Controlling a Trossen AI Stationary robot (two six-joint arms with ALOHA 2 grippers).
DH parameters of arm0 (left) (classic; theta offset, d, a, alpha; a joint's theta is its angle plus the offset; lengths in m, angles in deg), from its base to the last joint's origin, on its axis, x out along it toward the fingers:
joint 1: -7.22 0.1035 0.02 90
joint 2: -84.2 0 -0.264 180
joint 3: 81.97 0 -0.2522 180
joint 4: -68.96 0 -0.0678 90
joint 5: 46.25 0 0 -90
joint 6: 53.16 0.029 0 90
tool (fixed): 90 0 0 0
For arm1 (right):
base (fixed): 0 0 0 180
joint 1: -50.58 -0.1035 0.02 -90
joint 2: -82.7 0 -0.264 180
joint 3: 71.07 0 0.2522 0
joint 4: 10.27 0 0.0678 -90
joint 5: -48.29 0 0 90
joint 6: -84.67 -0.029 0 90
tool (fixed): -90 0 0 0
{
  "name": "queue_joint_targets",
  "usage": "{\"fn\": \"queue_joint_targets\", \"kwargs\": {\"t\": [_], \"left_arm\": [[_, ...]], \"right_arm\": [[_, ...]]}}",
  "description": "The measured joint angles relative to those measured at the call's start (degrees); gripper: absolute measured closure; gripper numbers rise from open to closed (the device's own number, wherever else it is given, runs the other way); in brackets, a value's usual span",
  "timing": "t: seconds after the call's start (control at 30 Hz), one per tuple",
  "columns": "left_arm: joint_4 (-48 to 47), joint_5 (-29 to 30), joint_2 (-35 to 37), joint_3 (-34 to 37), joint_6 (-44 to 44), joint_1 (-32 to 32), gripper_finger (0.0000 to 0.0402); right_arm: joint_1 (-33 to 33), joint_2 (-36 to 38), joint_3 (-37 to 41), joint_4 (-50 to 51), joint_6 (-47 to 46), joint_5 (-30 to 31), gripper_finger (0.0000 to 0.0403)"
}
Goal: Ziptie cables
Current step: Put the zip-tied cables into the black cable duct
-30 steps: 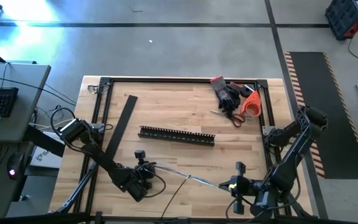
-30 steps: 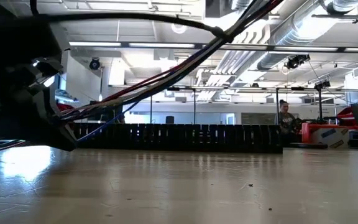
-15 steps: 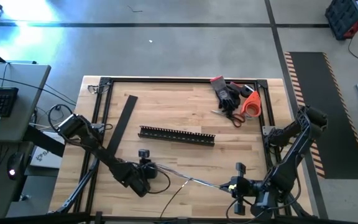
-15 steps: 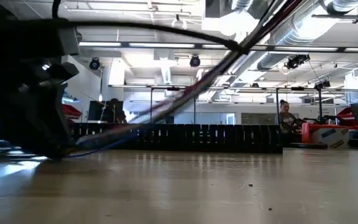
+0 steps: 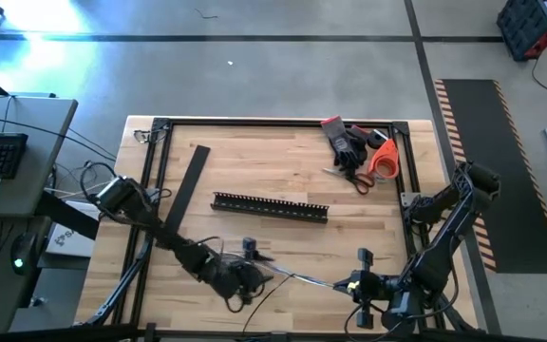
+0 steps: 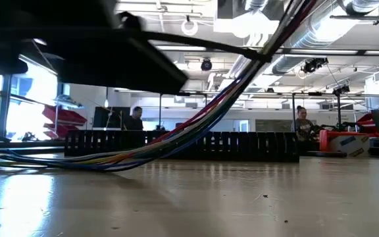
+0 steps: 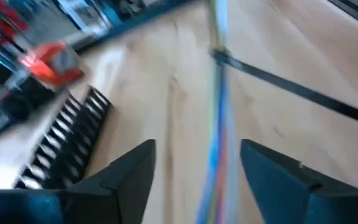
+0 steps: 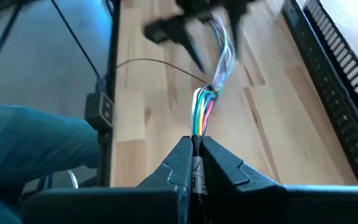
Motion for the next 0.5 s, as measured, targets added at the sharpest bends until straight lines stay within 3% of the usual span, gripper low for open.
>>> {"fn": "queue_joint_targets", "kwargs": {"t": [0.1, 0.27, 0.5], "left_arm": [[8.44, -0.29, -3.28, 0.0, 5.24, 1.61, 0.0181], [17.42, -8.47, -7.58, -0.02, 7.88, 3.67, 0.018], [18.78, -9.89, -8.7, -1.29, 9.79, 3.1, 0.018]], "right_arm": [[0.0, 0.0, 0.0, -2.72, 3.09, -0.02, 0.0396], [0.84, 0.0, 0.0, -4.87, 5.28, -0.09, 0.0396], [3.12, 0.0, 0.0, -4.55, 5.3, -0.32, 0.0396]]}}
